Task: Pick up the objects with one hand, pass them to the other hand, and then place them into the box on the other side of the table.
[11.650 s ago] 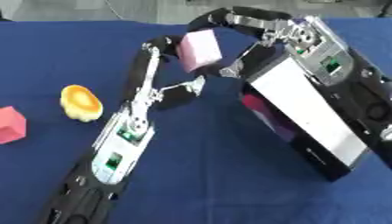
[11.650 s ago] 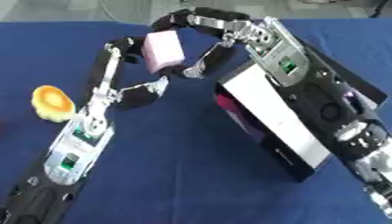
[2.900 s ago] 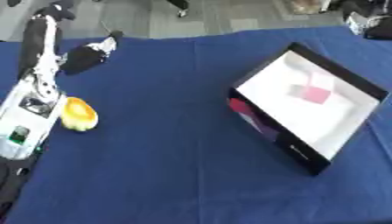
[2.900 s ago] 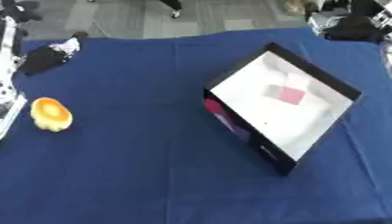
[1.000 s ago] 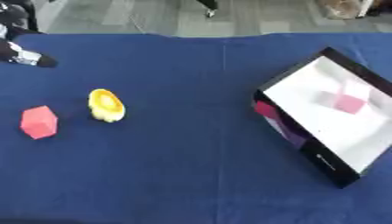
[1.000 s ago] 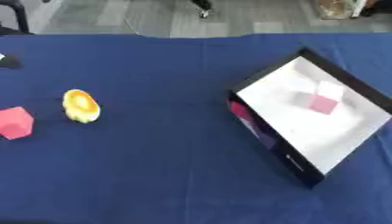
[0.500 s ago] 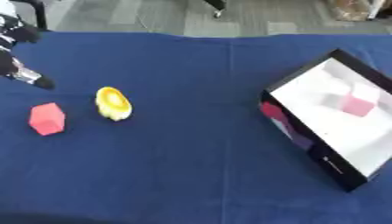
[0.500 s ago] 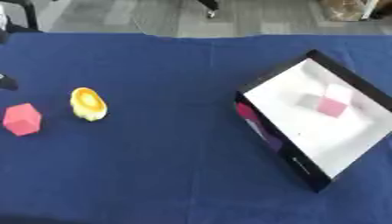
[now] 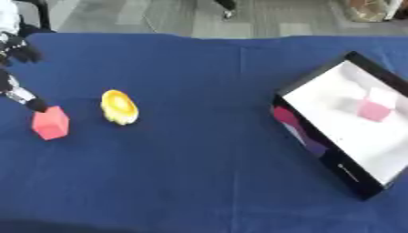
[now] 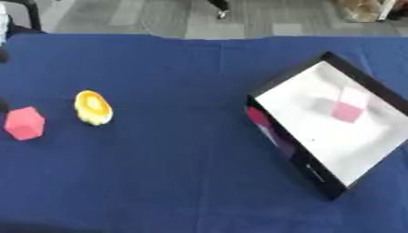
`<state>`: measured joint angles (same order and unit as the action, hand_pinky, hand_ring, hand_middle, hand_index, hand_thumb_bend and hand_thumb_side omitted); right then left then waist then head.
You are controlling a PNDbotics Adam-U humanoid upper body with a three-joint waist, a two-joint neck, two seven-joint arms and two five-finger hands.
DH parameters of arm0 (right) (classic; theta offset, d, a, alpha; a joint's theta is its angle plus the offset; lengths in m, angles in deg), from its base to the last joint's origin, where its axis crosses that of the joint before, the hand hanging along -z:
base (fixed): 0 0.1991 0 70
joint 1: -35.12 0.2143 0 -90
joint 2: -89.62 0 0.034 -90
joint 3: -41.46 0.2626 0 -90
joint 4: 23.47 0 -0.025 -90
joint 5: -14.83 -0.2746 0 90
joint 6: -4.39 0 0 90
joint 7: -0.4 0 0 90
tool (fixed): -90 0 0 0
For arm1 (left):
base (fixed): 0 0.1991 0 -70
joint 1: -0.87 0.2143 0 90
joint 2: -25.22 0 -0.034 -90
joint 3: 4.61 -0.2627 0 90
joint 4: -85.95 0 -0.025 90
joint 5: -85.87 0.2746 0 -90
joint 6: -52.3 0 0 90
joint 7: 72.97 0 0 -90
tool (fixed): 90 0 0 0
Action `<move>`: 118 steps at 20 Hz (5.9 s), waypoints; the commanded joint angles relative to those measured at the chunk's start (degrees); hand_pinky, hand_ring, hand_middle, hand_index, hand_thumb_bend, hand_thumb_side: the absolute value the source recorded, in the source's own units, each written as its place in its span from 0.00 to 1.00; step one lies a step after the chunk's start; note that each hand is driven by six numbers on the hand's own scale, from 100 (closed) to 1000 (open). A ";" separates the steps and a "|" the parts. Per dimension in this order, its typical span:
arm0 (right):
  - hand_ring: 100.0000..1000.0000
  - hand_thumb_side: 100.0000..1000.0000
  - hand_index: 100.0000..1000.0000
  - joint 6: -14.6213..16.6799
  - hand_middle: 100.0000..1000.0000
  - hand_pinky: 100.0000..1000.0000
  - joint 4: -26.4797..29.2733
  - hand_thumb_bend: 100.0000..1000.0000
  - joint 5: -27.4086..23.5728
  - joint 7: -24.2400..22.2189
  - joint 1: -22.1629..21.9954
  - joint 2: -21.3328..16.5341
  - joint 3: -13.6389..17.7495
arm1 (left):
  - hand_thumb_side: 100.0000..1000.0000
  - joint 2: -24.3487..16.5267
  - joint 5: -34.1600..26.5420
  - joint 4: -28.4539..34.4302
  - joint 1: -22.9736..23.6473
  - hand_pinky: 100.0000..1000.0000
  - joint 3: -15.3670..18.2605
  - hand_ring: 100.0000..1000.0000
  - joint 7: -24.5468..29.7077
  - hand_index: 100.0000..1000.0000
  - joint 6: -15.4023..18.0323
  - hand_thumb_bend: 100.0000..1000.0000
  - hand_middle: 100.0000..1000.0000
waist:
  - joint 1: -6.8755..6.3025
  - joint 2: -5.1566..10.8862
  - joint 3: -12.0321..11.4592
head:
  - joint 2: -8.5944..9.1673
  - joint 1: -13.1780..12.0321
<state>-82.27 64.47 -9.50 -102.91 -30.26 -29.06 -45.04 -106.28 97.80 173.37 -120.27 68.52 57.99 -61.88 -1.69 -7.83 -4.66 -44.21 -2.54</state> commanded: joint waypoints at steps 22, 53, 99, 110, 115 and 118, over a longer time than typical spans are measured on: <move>1.00 0.17 1.00 0.77 0.99 1.00 -0.48 0.00 3.52 -1.06 0.26 -0.01 -0.18 | 0.00 3.78 17.04 -14.23 -5.07 0.89 -0.32 0.87 9.75 0.80 6.32 0.89 0.79 | -0.12 -0.04 0.33 | 0.09 -1.62; 1.00 0.22 1.00 1.49 0.99 1.00 -1.59 0.00 6.50 -1.23 -0.98 1.36 -0.11 | 0.00 14.16 20.52 -31.29 -7.22 0.84 -0.71 0.83 -7.21 0.75 16.60 0.76 0.71 | 0.38 -0.65 0.51 | 0.09 -2.06; 1.00 0.24 1.00 2.05 0.99 1.00 -1.76 0.00 6.63 -1.59 -0.73 0.89 -0.32 | 0.00 10.94 17.04 -6.22 -9.61 0.76 1.32 0.72 -12.22 0.48 6.57 0.10 0.54 | 0.35 -0.15 0.38 | 0.09 -0.38; 1.00 0.16 1.00 2.03 0.99 1.00 2.02 0.00 2.70 -2.06 2.02 0.06 -1.02 | 0.00 21.04 11.57 1.41 -11.88 0.73 -0.92 0.70 -21.76 0.48 -0.22 0.00 0.51 | 0.61 0.34 0.37 | 0.09 1.54; 1.00 0.08 1.00 2.64 0.99 1.00 4.72 0.00 2.50 -3.62 5.38 -0.12 -3.51 | 0.00 28.54 12.42 -1.42 -12.73 0.73 -2.59 0.70 -26.88 0.48 -1.19 0.00 0.50 | 0.79 0.51 0.42 | 0.11 2.14; 1.00 0.06 1.00 3.03 0.99 1.00 5.54 0.00 3.55 -4.96 7.52 0.43 -5.25 | 0.00 32.39 13.04 -3.04 -12.67 0.72 -3.00 0.70 -30.31 0.48 -0.43 0.00 0.49 | 0.86 0.55 0.33 | 0.09 2.92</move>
<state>-79.46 68.64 -6.33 -107.31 -23.83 -26.73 -50.15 -74.32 110.39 170.40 -131.89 65.33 29.14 -62.52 -1.65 -8.29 -4.30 -44.21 0.06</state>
